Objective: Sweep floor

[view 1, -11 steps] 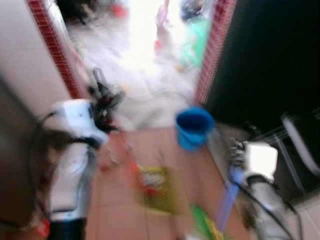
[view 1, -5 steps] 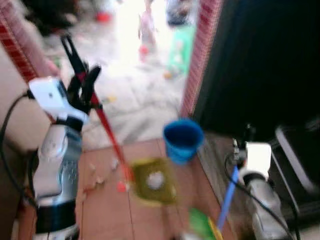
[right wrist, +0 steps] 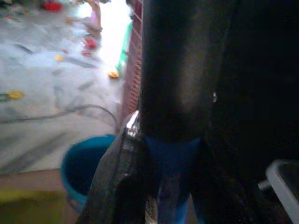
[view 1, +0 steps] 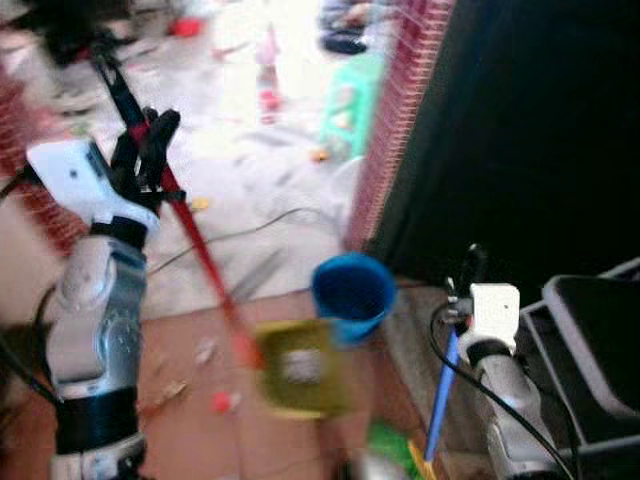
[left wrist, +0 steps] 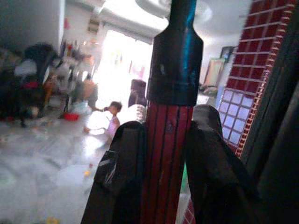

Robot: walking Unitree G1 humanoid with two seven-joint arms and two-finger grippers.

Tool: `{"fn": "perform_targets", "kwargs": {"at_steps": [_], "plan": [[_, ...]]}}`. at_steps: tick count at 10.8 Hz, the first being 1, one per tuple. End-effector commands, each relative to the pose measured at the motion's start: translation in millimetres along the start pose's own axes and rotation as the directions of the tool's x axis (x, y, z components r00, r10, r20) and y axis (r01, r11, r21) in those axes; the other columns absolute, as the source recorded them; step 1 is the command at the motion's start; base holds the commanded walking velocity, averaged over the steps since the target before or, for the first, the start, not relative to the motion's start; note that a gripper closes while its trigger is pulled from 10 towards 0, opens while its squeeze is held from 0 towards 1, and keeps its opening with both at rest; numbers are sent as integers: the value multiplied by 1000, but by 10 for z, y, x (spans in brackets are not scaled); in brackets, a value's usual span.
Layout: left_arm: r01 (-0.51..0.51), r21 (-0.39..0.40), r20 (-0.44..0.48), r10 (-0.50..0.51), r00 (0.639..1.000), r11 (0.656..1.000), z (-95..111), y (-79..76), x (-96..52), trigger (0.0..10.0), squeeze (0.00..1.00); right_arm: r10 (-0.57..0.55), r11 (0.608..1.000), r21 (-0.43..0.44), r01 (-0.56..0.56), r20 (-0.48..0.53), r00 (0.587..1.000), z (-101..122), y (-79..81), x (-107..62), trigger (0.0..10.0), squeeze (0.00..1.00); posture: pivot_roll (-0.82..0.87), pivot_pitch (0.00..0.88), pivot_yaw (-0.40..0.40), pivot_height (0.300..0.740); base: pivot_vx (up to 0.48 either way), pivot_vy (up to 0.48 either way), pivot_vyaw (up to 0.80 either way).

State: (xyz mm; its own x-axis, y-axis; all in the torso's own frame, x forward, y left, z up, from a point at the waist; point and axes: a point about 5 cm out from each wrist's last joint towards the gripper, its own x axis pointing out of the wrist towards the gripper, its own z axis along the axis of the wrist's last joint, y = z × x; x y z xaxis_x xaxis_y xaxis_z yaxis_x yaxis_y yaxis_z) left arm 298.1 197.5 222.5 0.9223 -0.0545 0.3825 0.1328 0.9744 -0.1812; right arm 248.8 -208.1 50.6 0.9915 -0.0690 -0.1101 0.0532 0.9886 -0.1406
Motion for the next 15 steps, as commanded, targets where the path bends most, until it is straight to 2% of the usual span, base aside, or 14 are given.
{"fn": "perform_targets", "kwargs": {"at_steps": [1, 9, 12, 14, 15], "plan": [[19, -36, 82, -16, 996, 999, 143, -56, 62, 10000, 0, -2, 1000, -10, 2, 40, 999, 81, -4, 37, 10000, 0, -24, 0, -36, 740, 469, 0, 0], [38, -43, 120, -32, 992, 998, 149, -213, 207, 10000, 0, 5, 1000, -14, -5, 42, 999, 86, 22, 41, 10000, 0, -27, 0, -33, 740, 478, 0, 0], [36, -6, 121, -35, 992, 999, 103, -284, 255, 10000, 0, 9, 1000, -12, -8, 43, 999, 88, 31, 40, 10000, 0, -27, 0, -33, 740, 445, 0, 0], [55, -8, 97, -54, 994, 998, -48, -445, 252, 10000, 0, 14, 1000, -12, -13, 45, 999, 99, 43, 41, 10000, 0, -28, 0, -36, 740, 0, 0, 0], [115, -13, 59, -114, 992, 993, -224, -643, 225, 10000, 0, 18, 1000, -14, -17, 46, 999, 108, 51, 47, 10000, 0, -31, 0, -38, 740, 0, 0, 0]]}}
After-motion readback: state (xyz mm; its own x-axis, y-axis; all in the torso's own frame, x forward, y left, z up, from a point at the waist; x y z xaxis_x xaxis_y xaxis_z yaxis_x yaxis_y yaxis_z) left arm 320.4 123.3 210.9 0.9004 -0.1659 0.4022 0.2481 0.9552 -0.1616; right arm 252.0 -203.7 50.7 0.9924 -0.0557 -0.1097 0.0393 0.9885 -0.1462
